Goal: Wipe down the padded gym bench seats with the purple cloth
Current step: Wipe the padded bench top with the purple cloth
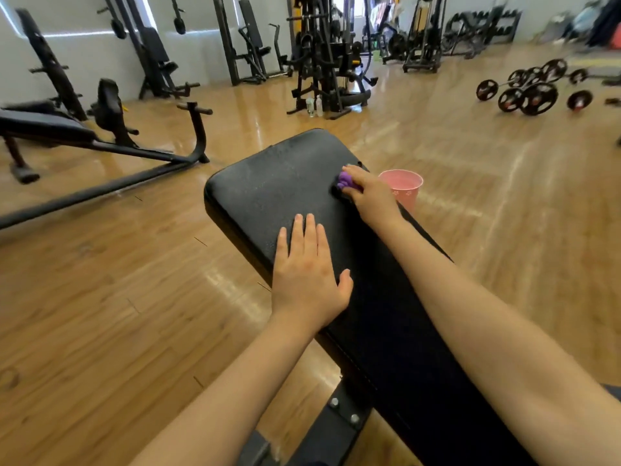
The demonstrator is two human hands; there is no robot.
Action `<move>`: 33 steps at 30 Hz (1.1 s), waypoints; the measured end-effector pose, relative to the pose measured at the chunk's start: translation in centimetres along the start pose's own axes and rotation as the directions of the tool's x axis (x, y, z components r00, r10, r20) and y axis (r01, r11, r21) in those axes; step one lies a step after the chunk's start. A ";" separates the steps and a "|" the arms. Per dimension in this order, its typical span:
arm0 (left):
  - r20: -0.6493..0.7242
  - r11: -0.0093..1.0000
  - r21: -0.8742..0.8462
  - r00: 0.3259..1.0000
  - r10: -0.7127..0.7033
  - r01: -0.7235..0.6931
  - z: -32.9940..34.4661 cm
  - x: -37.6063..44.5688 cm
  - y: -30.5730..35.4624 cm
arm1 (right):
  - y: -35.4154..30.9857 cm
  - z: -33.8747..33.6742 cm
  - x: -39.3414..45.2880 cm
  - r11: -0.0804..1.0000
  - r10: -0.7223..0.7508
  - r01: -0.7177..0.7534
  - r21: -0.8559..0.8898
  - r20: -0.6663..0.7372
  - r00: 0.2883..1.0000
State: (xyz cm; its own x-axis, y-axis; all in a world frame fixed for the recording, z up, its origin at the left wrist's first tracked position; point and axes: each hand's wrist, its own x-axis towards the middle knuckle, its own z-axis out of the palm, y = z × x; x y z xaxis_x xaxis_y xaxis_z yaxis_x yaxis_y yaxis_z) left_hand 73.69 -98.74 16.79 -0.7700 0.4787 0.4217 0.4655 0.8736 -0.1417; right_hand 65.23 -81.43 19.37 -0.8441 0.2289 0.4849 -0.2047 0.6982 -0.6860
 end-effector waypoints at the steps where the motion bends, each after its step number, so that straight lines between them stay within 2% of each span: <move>1: -0.003 1.000 -0.011 1.000 0.002 -0.002 -0.1 0.0 0.0 | -1.4 0.9 2.2 0.999 -0.032 0.032 -0.007 0.024 0.999; 5: -0.042 1.000 -0.021 0.999 0.009 -0.010 0.0 -0.1 -0.3 | -5.1 2.8 5.5 0.996 -0.087 0.087 -0.004 0.045 0.995; 9: -0.041 1.000 -0.022 0.999 -0.008 0.007 -0.1 -0.2 -0.4 | -3.5 1.6 2.3 0.992 -0.123 0.123 -0.005 0.001 0.992; 16: 0.019 1.000 -0.008 1.000 -0.005 0.005 -0.1 -0.2 -0.3 | 3.4 -1.3 -5.7 0.999 0.033 -0.034 -0.009 -0.087 0.996; 19: -0.001 1.000 -0.025 1.000 0.006 -0.006 0.1 -0.1 -0.3 | 5.7 -2.5 -9.7 0.991 0.132 -0.134 -0.007 -0.122 0.984; 23: 0.010 1.000 -0.021 1.000 -0.005 0.005 0.1 -0.1 -0.2 | 7.1 -3.7 -14.3 0.974 0.226 -0.226 0.020 -0.154 0.962; 27: 0.037 1.000 -0.003 0.999 -0.004 0.004 -0.3 -0.1 -0.1 | 6.8 -3.5 -13.9 0.962 0.273 -0.271 0.035 -0.184 0.944; 29: 0.028 1.000 0.011 1.000 -0.003 0.003 -0.2 0.0 0.0 | 5.8 -3.3 -11.9 0.967 0.254 -0.251 0.041 -0.160 0.954; 33: 0.030 0.999 -0.011 0.999 -0.041 0.042 -0.1 0.1 0.1 | 3.5 -1.9 -4.9 0.998 0.060 -0.060 0.013 -0.073 0.996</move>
State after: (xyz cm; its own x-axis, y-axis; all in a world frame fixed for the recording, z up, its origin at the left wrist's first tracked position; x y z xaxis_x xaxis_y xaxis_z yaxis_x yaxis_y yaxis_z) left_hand 73.66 -98.62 16.91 -0.8013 0.4446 0.4004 0.4378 0.8918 -0.1141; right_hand 69.60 -78.83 15.62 -0.8167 0.3194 0.4806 -0.1605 0.6744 -0.7207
